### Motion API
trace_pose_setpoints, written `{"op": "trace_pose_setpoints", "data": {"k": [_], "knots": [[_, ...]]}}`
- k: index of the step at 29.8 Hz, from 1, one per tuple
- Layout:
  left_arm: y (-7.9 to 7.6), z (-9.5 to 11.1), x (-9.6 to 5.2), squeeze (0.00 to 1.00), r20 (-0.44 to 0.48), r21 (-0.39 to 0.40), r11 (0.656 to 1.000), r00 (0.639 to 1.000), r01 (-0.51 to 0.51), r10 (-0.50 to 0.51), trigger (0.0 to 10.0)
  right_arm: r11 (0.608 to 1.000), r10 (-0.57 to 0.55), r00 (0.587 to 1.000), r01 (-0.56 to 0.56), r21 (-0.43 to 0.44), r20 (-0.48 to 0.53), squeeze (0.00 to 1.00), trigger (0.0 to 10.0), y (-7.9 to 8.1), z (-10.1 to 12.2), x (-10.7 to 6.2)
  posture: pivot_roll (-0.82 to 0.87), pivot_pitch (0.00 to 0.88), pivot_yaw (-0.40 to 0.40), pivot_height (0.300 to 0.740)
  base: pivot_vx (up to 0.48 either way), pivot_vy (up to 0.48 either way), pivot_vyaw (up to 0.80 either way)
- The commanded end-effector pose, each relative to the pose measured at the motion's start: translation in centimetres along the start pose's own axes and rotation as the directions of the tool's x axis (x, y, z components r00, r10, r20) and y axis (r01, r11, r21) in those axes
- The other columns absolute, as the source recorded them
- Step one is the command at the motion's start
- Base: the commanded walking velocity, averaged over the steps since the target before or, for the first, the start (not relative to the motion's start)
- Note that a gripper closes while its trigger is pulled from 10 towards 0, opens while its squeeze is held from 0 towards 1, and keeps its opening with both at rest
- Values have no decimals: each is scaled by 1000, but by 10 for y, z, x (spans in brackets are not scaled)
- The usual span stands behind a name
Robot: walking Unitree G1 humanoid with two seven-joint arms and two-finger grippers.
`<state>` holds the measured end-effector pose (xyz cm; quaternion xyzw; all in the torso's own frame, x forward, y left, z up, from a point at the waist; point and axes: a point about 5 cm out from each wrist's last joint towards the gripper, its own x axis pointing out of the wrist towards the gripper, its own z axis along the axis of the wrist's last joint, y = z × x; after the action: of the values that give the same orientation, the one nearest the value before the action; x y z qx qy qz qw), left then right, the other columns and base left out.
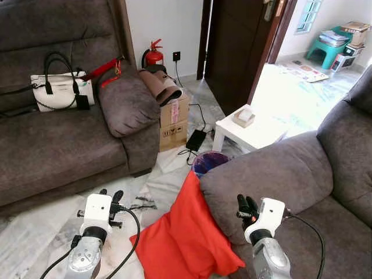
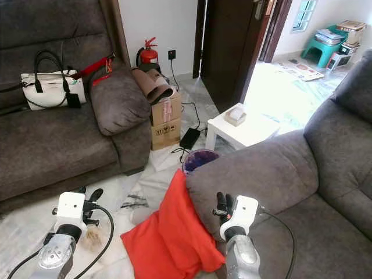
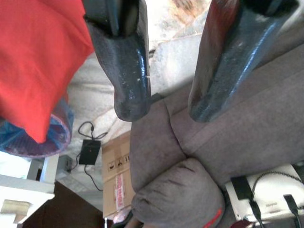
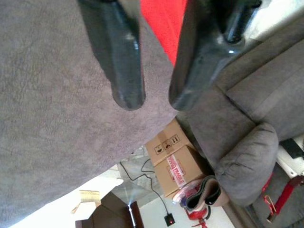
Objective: Move the pillow to the sofa from floor
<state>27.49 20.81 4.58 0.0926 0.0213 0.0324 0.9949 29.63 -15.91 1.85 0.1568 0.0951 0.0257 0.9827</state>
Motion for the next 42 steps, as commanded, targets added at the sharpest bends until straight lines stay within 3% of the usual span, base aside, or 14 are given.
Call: {"op": "trace_pose_setpoints", "data": {"k": [1, 25, 26, 27, 38, 42], "knots": [[-1, -1, -1, 0, -8, 8, 1000, 1000, 6, -6, 10000, 1000, 8, 1000, -8, 16, 26, 1000, 10000, 1, 5, 2, 80, 120, -11, 691, 0, 0, 0], [-4, 1, 2, 0, -4, -6, 1000, 1000, 7, -7, 10000, 999, 46, 999, -46, 13, 23, 1000, 10000, 6, 7, 5, 79, 109, -19, 691, 0, 0, 0], [-5, 2, 2, 0, -3, -10, 1000, 1000, 6, -6, 10000, 999, 40, 999, -40, 3, 18, 173, 10000, 6, 7, 5, 78, 106, -20, 691, 0, 0, 0], [-6, 2, 3, 0, -2, -12, 1000, 1000, 7, -7, 10000, 999, 37, 999, -37, 2, 17, 0, 10000, 6, 7, 5, 78, 106, -20, 691, 0, 0, 0], [-8, 2, 3, 0, -1, -19, 1000, 1000, 10, -10, 10000, 999, 42, 999, -42, -6, -10, 0, 10000, 8, 6, 7, 78, 104, -21, 691, 0, 0, 0], [-7, 2, 3, 0, -3, -19, 1000, 1000, 10, -10, 10000, 999, 40, 999, -40, -4, -11, 0, 10000, 8, 5, 7, 77, 104, -19, 667, 0, 0, 0]]}}
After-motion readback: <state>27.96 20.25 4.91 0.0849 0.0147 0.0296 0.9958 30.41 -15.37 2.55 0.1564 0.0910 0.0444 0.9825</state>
